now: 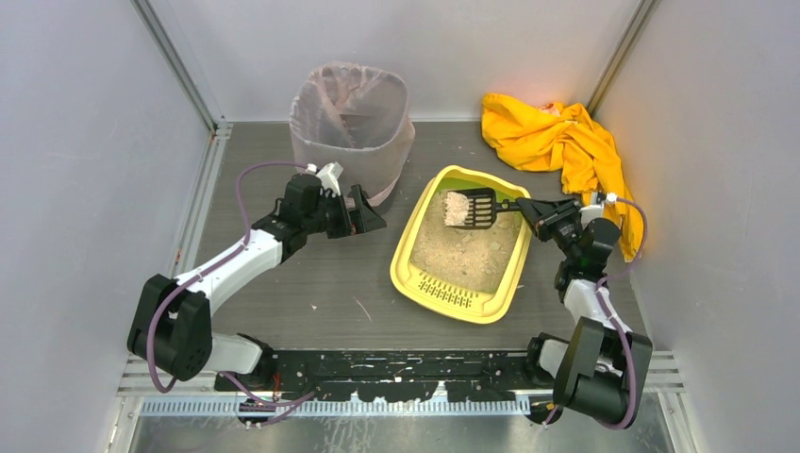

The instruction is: Clean the litter box

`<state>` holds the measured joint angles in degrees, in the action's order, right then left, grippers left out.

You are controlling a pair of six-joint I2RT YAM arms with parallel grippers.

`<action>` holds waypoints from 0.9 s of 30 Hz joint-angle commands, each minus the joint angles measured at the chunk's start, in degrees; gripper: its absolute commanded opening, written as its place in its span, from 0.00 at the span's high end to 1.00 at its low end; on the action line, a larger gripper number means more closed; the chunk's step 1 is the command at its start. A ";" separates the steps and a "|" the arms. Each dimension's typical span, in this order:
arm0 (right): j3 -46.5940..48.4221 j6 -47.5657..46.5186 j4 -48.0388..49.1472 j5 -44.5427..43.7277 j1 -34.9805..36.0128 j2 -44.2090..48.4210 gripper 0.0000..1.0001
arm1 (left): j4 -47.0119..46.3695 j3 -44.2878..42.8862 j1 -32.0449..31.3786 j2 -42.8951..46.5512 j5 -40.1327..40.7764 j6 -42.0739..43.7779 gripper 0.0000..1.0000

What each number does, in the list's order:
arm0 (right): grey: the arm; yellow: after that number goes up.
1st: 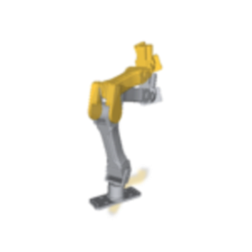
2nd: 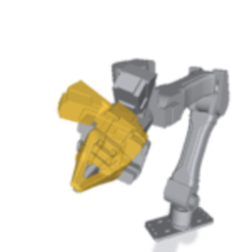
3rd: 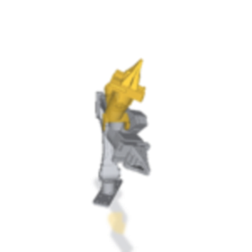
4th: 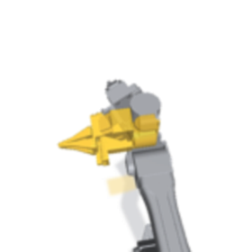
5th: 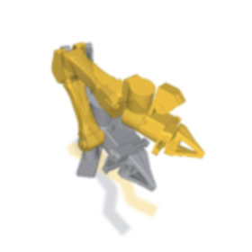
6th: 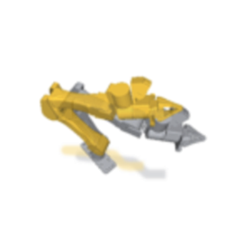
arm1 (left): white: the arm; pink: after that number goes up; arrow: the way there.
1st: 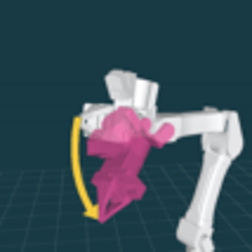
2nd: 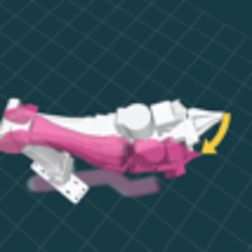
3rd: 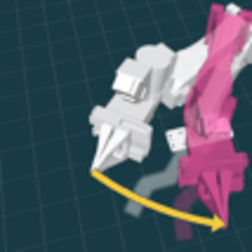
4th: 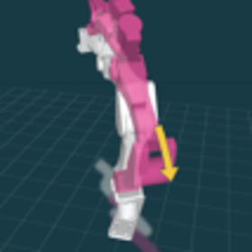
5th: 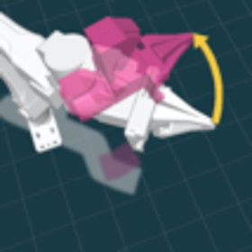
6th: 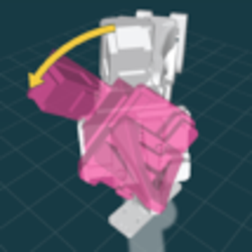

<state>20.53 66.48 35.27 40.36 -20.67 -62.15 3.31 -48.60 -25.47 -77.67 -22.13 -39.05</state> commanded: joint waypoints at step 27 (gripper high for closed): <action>-4.95 27.26 46.33 5.86 -6.25 -11.88 0.99 | -2.96 -0.09 0.25 0.25 -2.12 -1.44 0.04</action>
<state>15.31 91.74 76.14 45.71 -25.61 -77.73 3.25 -48.60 -25.47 -77.67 -22.50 -40.10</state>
